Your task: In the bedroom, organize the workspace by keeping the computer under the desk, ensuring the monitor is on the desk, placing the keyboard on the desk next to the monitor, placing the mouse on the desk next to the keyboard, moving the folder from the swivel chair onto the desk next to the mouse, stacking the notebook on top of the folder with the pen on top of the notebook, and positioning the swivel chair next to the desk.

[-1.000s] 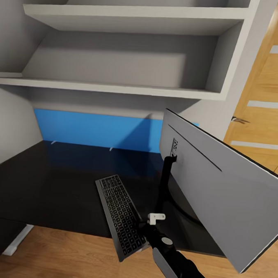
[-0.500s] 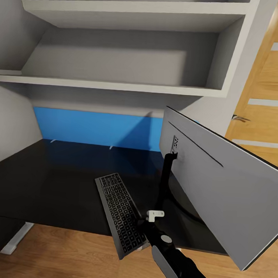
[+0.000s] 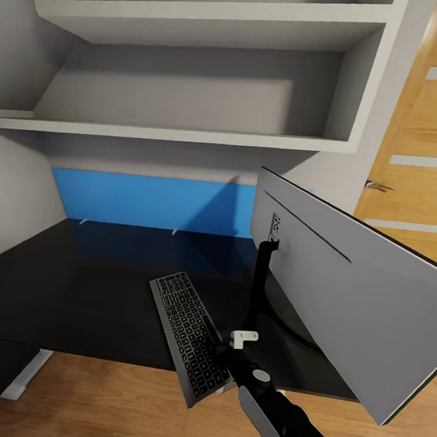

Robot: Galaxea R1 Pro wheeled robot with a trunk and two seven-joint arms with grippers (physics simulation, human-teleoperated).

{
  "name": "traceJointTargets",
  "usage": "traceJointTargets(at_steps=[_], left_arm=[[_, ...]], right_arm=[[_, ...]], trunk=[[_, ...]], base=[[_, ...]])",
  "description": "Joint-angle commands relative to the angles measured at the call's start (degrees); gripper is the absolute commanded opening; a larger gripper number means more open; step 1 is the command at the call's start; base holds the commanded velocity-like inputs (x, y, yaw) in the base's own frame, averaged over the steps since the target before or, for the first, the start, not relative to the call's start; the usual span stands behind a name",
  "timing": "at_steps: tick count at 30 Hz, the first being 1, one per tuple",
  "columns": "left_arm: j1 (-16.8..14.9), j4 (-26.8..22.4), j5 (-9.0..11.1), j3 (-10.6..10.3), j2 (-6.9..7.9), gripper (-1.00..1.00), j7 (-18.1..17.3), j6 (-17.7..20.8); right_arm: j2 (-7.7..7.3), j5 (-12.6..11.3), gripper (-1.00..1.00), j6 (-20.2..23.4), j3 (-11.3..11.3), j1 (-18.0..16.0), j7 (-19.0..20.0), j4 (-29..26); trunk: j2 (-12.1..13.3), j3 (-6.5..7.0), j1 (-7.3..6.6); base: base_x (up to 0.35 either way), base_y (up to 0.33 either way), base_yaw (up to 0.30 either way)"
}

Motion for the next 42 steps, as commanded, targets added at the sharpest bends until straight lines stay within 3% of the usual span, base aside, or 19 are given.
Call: traceJointTargets(at_steps=[1,13,42], left_arm=[[0.0,0.0,0.4,0.1,-0.02,1.00,0.0,-0.1],[0.0,0.0,0.4,0.1,0.00,1.00,-0.1,-0.1],[0.0,0.0,0.4,0.0,0.00,1.00,-0.1,-0.1]], right_arm=[[-0.03,-1.1,1.00,0.3,0.2,0.0,-0.4,2.4],[-0.03,-1.1,1.00,0.3,0.2,0.0,-0.4,2.5],[-0.03,-1.1,1.00,0.3,0.2,0.0,-0.4,2.4]], trunk=[[0.0,-0.07,0.00],[0.0,-0.07,0.00],[0.0,-0.07,0.00]], base=[[0.000,0.008,0.000],[0.000,0.163,0.000],[-0.032,0.040,0.000]])
